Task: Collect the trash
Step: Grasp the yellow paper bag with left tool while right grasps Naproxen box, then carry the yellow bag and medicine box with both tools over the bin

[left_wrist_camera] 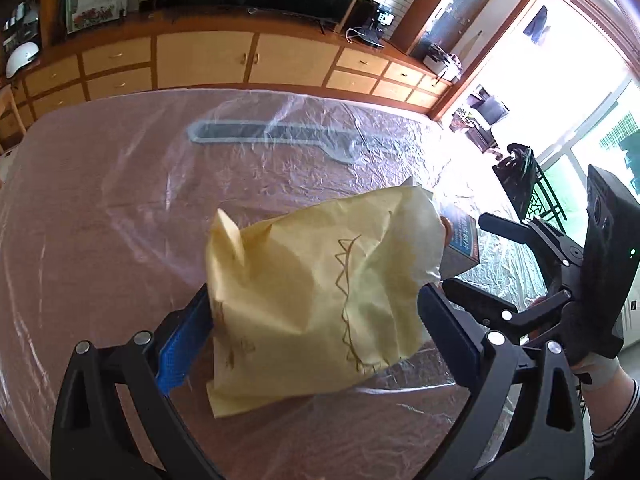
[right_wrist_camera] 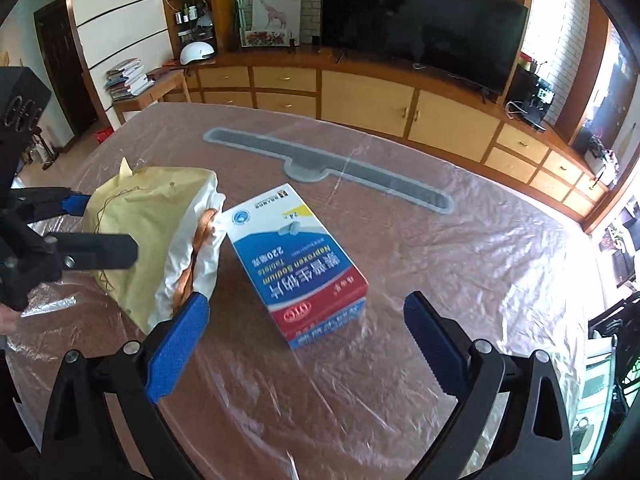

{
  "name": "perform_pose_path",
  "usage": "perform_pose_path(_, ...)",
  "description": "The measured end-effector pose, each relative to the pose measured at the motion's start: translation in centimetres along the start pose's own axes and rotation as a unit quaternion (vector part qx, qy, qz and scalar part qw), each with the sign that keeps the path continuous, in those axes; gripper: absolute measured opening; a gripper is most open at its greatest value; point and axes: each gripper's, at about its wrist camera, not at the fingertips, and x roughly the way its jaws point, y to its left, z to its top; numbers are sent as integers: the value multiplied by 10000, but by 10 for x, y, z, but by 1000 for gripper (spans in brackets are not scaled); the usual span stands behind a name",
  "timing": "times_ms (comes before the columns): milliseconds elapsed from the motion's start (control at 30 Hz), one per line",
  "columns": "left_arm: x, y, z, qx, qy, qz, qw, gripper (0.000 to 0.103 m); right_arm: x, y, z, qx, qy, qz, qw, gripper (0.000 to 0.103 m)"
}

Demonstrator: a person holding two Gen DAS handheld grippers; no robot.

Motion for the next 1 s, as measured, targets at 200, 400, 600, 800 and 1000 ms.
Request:
perform_pose_path(200,11,16,3,-120,13,-184,9998,89,9,-4,7,62,-63,266,9996,96)
perform_pose_path(400,7,26,3,-32,-41,-186,9998,69,17,-4,14,103,-50,380,9992,81)
perform_pose_path(600,-2,27,-6,-79,-138,-341,9993,56,19,-2,9,264,107,406,9988,53)
perform_pose_path(800,-11,26,-7,-128,-301,-349,9989,46,8,-6,3,649,-79,516,9965,47)
perform_pose_path(1000,-20,24,-8,-141,-487,-289,9983,40,-4,-8,2,772,-240,572,9951,47)
